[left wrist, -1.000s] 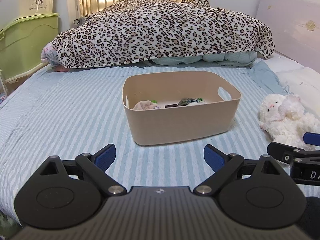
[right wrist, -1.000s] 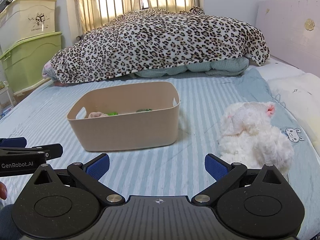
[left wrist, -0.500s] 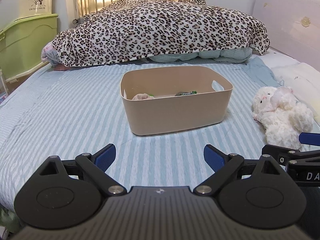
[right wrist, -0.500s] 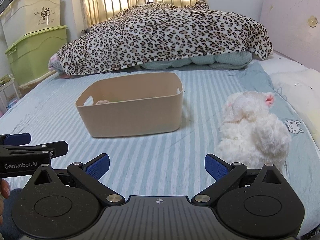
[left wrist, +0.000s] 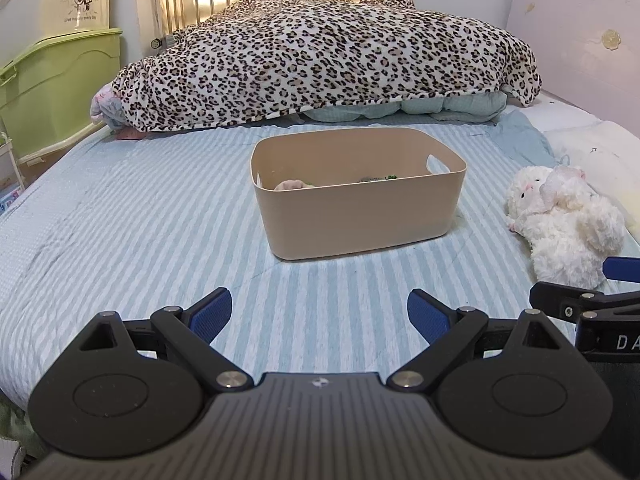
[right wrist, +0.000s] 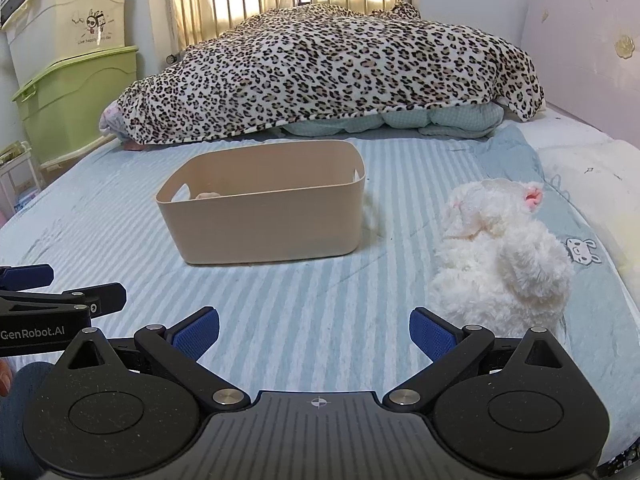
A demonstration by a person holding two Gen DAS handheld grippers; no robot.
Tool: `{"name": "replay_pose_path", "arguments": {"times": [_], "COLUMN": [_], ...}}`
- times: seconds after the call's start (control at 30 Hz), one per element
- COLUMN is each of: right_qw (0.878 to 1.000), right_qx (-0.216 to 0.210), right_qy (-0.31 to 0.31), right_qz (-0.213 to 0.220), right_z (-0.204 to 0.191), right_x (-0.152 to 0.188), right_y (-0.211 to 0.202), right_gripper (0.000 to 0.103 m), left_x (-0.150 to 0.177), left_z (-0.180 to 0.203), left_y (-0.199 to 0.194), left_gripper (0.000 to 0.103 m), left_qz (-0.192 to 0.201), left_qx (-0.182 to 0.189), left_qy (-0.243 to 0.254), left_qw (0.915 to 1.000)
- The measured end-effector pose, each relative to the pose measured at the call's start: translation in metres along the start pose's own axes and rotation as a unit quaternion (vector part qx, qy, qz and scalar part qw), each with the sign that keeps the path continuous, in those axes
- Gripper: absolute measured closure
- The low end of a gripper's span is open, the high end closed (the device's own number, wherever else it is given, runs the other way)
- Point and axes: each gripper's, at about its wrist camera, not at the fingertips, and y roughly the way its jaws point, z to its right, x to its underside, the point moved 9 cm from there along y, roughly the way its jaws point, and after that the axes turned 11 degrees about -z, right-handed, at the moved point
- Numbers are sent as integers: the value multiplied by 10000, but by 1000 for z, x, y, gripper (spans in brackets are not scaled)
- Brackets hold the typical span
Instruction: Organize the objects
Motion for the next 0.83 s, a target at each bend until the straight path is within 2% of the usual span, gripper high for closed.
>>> {"name": "replay_pose_path", "arguments": {"times": [0.83], "right_qw": [9999], "right_qx": [1], "right_qy": [-159], "right_qz": [50], "right_z": [-5], "right_x": [0], "right_y": [-10], "right_gripper": [0], "left_x": [1], "left_z": [-3], "left_y": [-16], "left_gripper": [8], "left_qz": [22], "left_qx": [-51], "left_qy": [-45], "left_qw": [10000]}}
